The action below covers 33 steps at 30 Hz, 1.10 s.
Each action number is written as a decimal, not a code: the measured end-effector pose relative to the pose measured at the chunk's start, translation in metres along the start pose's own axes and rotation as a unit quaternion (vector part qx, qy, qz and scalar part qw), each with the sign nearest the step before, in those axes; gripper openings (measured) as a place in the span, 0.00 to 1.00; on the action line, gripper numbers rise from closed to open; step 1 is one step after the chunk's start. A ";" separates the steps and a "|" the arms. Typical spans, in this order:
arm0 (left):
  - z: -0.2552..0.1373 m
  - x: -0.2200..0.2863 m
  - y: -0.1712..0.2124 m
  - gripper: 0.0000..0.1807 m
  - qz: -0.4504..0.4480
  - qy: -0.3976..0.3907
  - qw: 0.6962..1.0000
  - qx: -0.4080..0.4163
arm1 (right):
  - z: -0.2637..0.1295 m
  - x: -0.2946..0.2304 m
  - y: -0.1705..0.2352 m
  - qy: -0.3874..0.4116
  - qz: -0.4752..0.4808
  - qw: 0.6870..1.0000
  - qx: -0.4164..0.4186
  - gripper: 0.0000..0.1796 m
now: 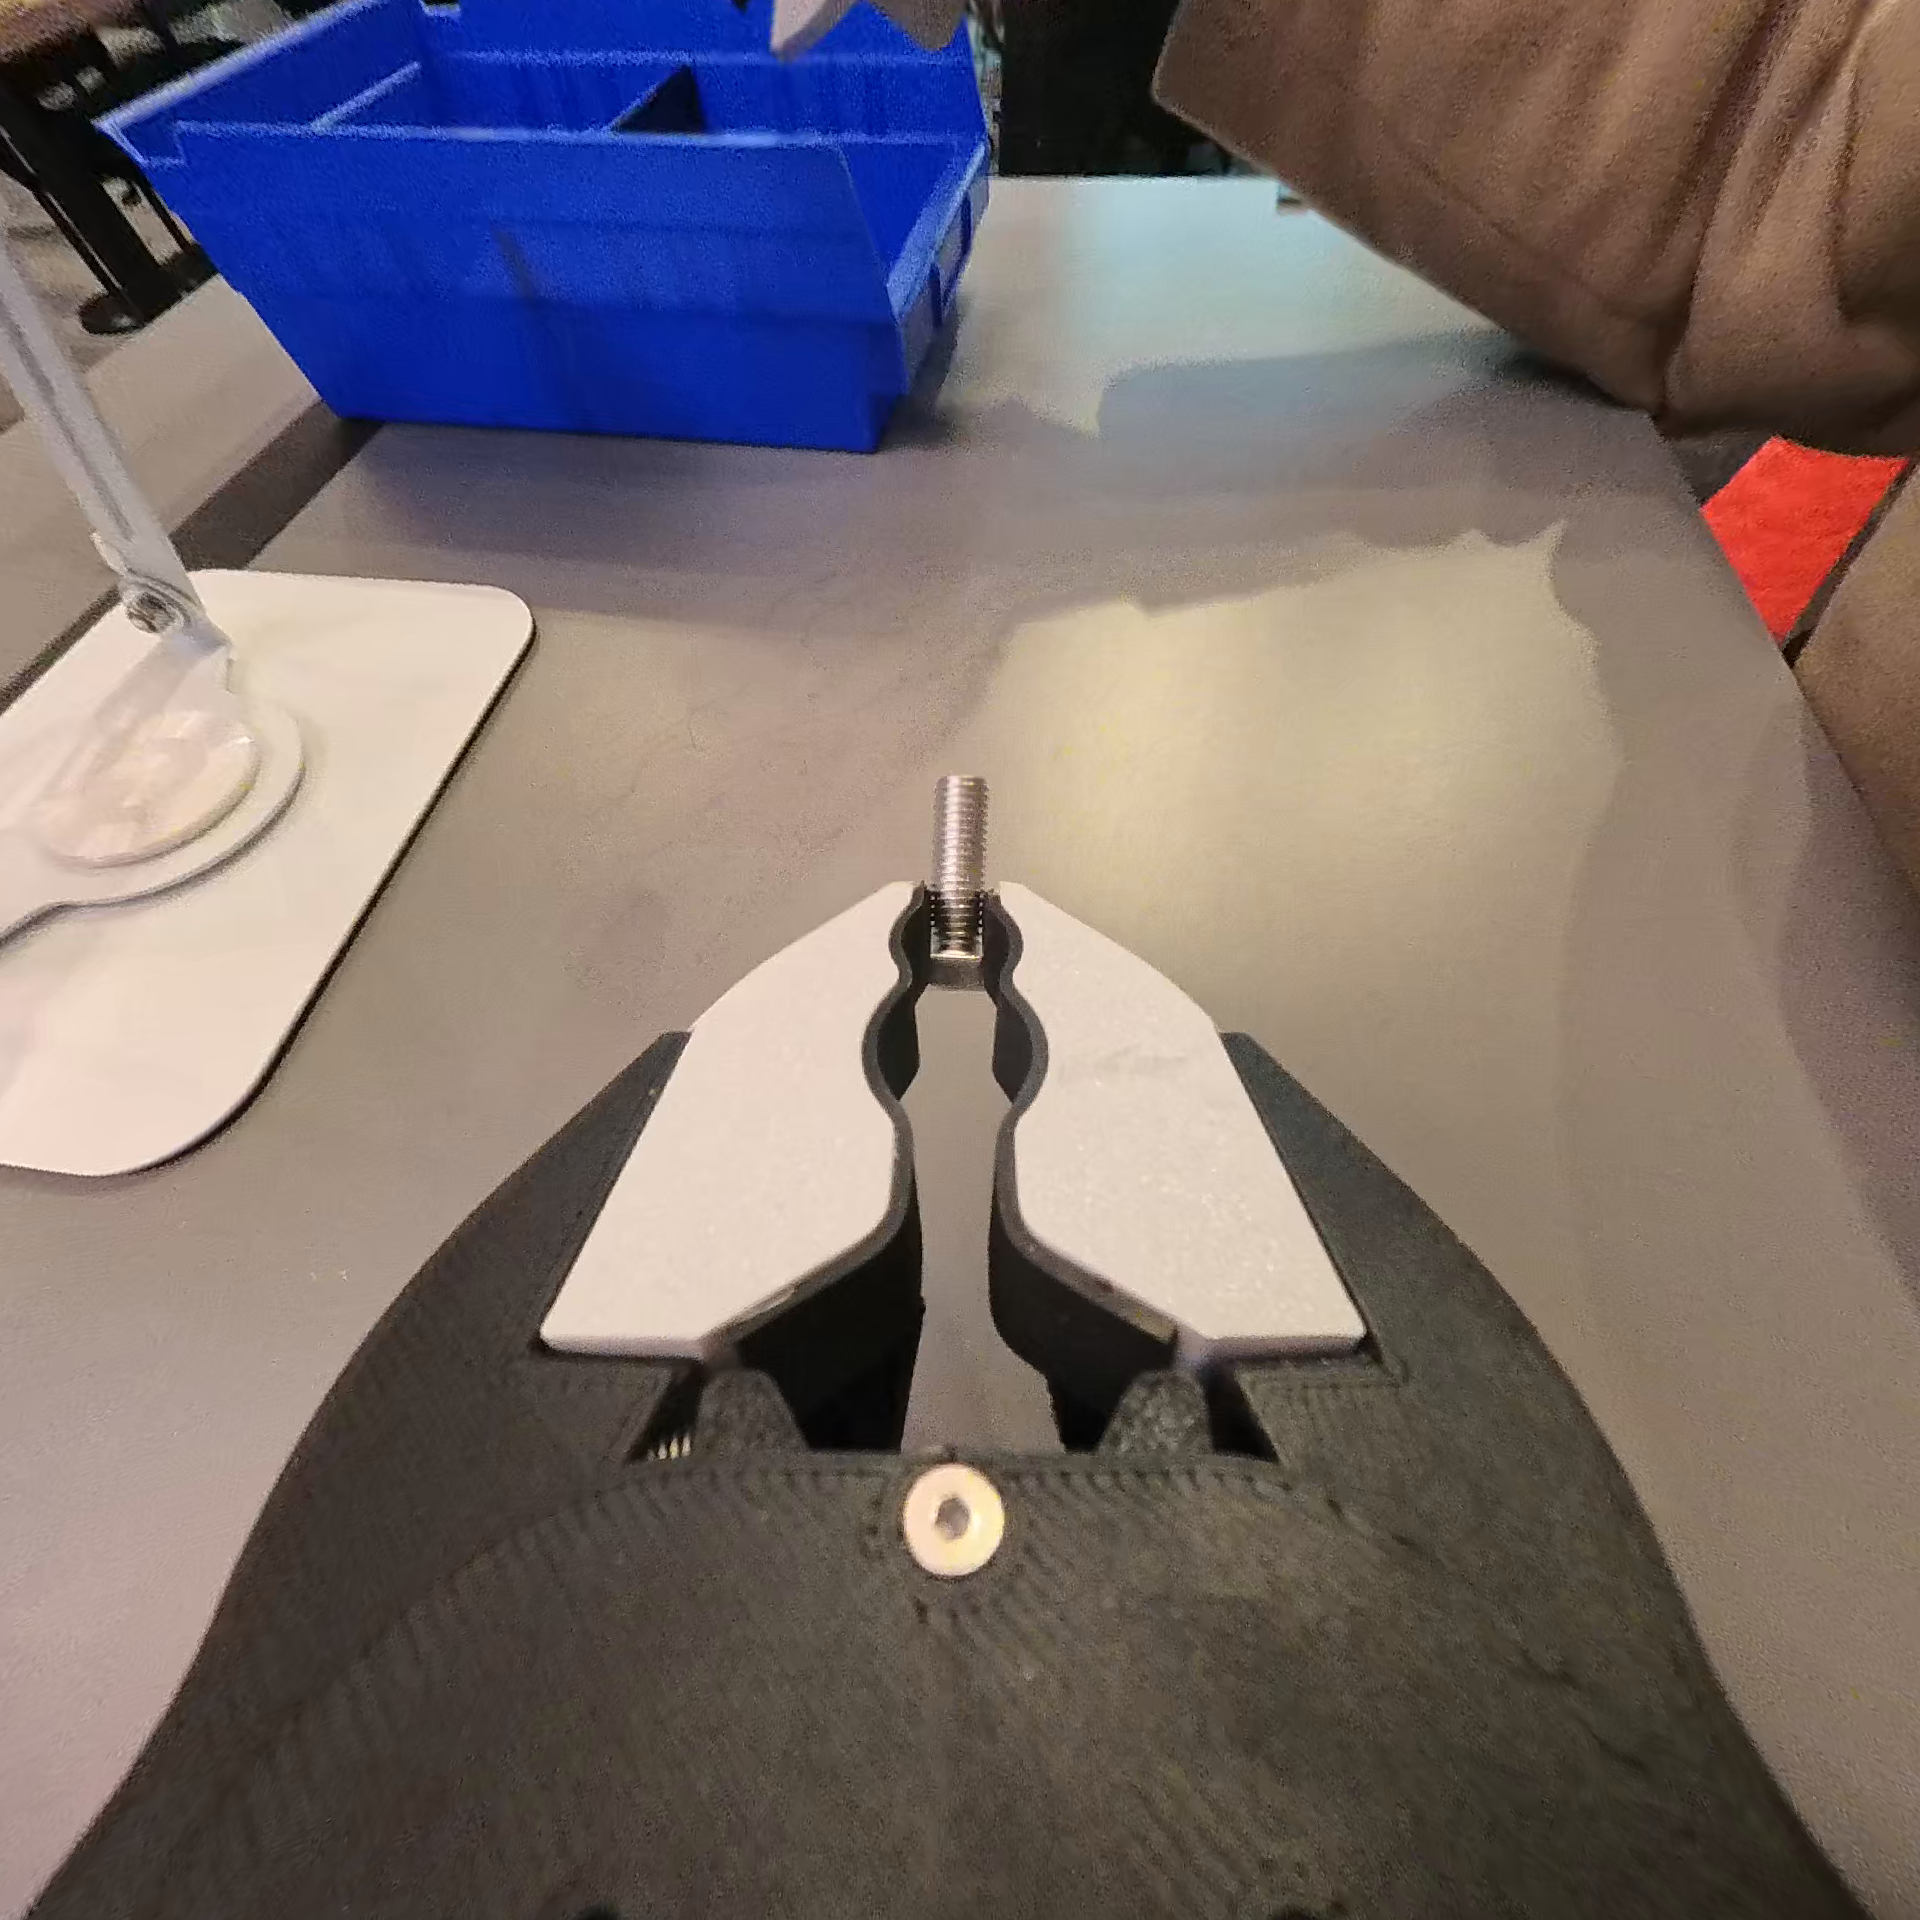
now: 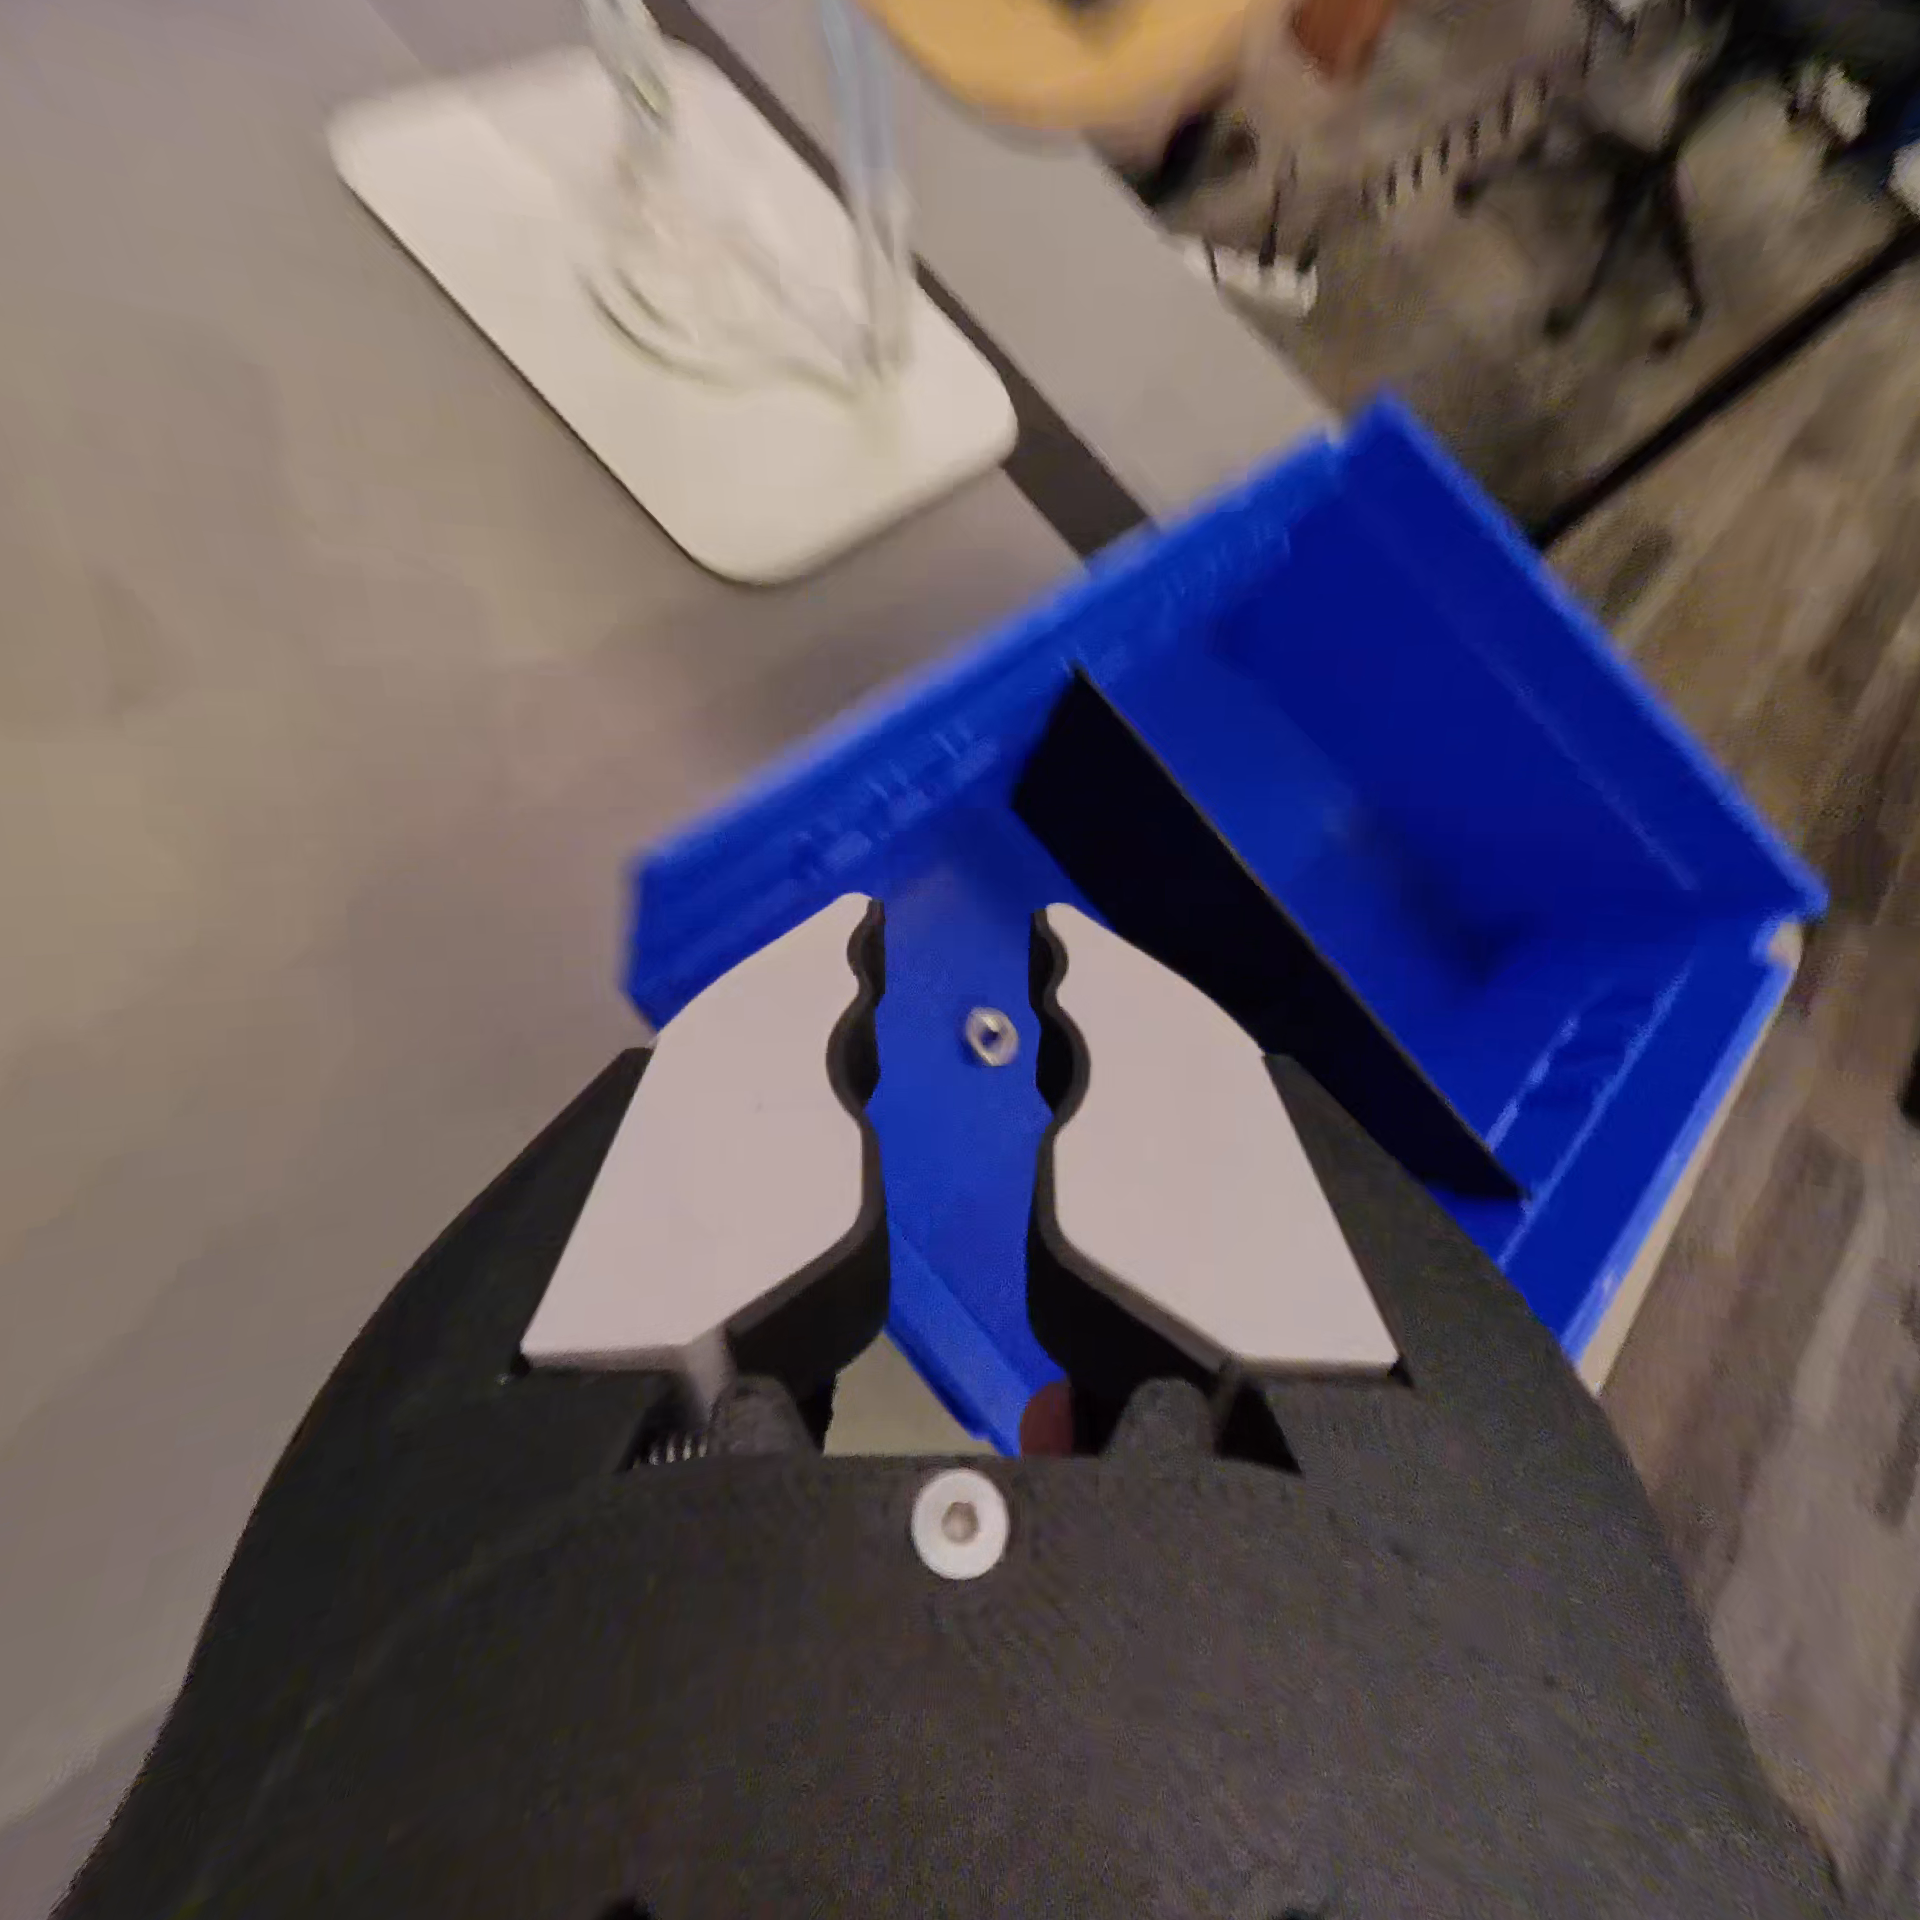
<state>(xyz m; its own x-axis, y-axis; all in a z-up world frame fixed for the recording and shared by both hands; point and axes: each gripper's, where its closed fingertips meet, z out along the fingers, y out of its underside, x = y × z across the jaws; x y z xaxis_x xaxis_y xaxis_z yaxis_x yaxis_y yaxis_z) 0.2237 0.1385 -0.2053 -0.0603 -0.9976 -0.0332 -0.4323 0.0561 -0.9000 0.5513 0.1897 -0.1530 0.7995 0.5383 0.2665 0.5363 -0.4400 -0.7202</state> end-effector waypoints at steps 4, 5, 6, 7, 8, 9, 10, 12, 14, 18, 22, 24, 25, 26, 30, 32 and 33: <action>-0.001 0.002 -0.011 0.05 0.002 0.003 1.000 0.027 | -0.024 -0.086 -0.066 -0.074 -0.091 0.988 0.103 0.15; 0.000 0.002 -0.012 0.05 0.003 0.002 1.000 0.027 | -0.023 -0.115 -0.081 -0.102 -0.117 0.979 0.130 0.15; 0.001 0.003 -0.013 0.05 0.006 0.001 1.000 0.025 | -0.020 -0.145 -0.092 -0.133 -0.140 0.970 0.148 0.15; 0.002 0.004 -0.014 0.05 0.010 0.000 1.000 0.025 | -0.012 -0.172 -0.099 -0.157 -0.156 0.963 0.154 0.15; 0.003 0.006 -0.016 0.05 0.014 0.001 1.000 0.027 | -0.004 -0.196 -0.105 -0.177 -0.171 0.956 0.162 0.15; 0.004 0.007 -0.019 0.05 0.017 0.001 0.999 0.031 | 0.005 -0.219 -0.109 -0.203 -0.181 0.947 0.168 0.15; 0.004 0.010 -0.022 0.05 0.021 0.004 0.999 0.035 | 0.014 -0.238 -0.110 -0.223 -0.188 0.942 0.166 0.16; 0.005 0.013 -0.024 0.05 0.034 0.003 0.999 0.030 | 0.031 -0.258 -0.111 -0.232 -0.199 0.939 0.159 0.17; 0.006 0.013 -0.023 0.05 0.052 -0.010 0.999 0.013 | 0.032 -0.278 -0.113 -0.282 -0.172 0.929 0.165 0.16; 0.009 0.020 -0.029 0.05 0.085 -0.018 0.996 0.014 | 0.046 -0.289 -0.112 -0.304 -0.147 0.928 0.156 0.12; 0.012 0.023 -0.029 0.05 0.100 -0.020 0.995 0.007 | 0.049 -0.294 -0.112 -0.326 -0.125 0.923 0.163 0.09; 0.011 0.023 -0.029 0.05 0.097 -0.018 0.995 0.007 | 0.047 -0.296 -0.111 -0.337 -0.122 0.919 0.163 0.05; 0.011 0.024 -0.028 0.05 0.099 -0.017 0.995 0.006 | 0.048 -0.297 -0.111 -0.338 -0.124 0.919 0.162 0.05; 0.011 0.023 -0.027 0.05 0.100 -0.017 0.995 0.004 | 0.048 -0.297 -0.110 -0.335 -0.126 0.920 0.161 0.05; 0.013 0.025 -0.025 0.05 0.102 -0.011 0.995 -0.001 | 0.048 -0.298 -0.107 -0.330 -0.141 0.921 0.153 0.05; 0.014 0.023 -0.024 0.05 0.106 -0.016 0.994 -0.005 | 0.050 -0.298 -0.107 -0.320 -0.150 0.923 0.152 0.05; 0.013 0.024 -0.023 0.05 0.106 -0.012 0.994 -0.005 | 0.050 -0.299 -0.107 -0.321 -0.149 0.923 0.152 0.05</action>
<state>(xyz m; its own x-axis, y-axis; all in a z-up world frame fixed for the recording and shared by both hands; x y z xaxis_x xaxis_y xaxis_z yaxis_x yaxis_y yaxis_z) 0.2445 0.1126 -0.1908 -0.1295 -0.9640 -0.2323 -0.4212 0.2656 -0.8672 0.2416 0.1121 -0.1876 0.2502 0.9610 0.1180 0.5279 -0.0332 -0.8487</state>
